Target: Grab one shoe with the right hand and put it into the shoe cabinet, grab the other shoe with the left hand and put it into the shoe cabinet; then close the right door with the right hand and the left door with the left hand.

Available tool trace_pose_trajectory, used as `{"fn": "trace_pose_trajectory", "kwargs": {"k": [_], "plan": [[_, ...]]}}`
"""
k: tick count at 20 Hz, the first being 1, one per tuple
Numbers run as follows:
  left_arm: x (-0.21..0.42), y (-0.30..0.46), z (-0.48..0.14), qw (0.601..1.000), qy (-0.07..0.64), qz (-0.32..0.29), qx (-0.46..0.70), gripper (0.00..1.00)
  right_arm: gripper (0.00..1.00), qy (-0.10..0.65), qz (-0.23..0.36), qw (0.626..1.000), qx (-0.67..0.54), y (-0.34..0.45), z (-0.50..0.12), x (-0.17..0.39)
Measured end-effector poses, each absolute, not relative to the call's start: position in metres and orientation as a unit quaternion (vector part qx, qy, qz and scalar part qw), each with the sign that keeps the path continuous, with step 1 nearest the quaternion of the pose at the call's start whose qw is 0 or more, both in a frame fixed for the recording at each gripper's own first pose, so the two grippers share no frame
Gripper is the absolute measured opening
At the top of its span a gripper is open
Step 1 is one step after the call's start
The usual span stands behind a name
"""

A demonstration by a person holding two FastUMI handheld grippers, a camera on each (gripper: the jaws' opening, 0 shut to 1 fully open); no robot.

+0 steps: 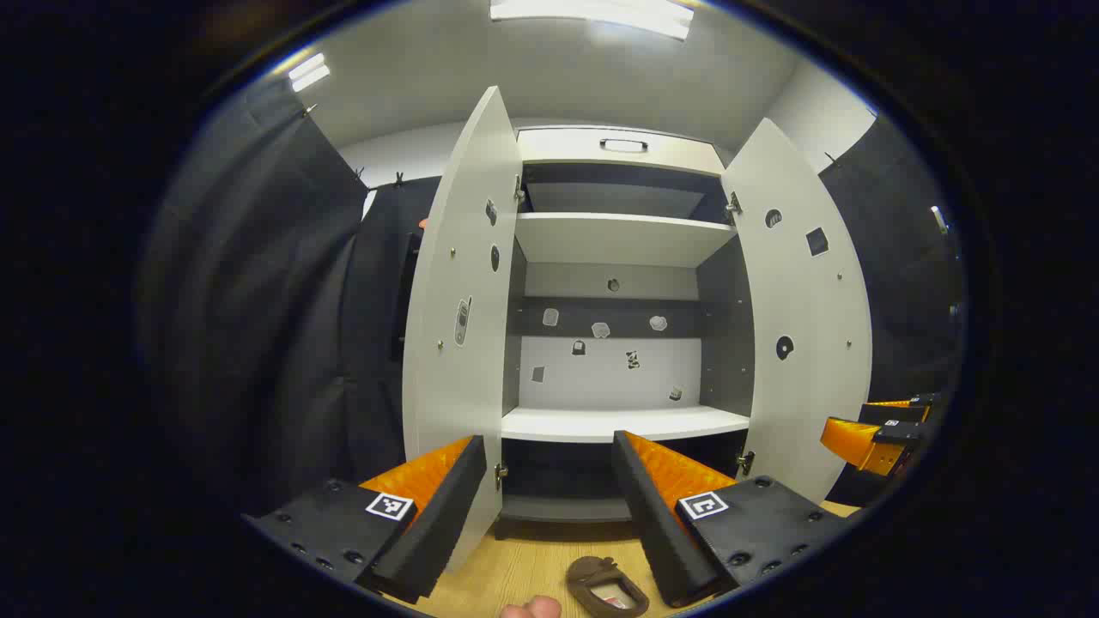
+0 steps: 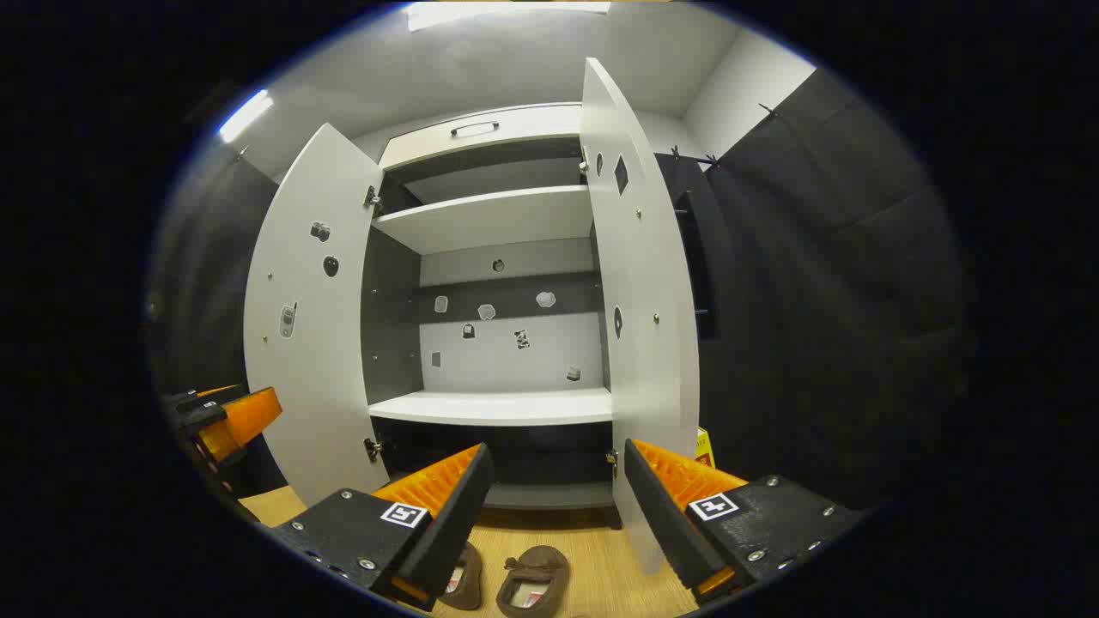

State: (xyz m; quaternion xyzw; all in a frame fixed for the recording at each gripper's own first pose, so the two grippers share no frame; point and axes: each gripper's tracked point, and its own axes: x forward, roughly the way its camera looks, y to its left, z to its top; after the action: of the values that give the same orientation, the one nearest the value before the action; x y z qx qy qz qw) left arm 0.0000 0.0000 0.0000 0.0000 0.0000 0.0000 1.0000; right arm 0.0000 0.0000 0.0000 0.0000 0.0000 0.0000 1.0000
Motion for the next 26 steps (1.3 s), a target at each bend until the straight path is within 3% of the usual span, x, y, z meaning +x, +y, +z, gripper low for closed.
{"fn": "trace_pose_trajectory", "kwargs": {"k": [26], "plan": [[-0.003,0.011,0.004,1.0,0.003,0.017,-0.018,0.96,0.95,-0.013,0.009,1.0,0.003,0.002,0.014,0.009]]}}
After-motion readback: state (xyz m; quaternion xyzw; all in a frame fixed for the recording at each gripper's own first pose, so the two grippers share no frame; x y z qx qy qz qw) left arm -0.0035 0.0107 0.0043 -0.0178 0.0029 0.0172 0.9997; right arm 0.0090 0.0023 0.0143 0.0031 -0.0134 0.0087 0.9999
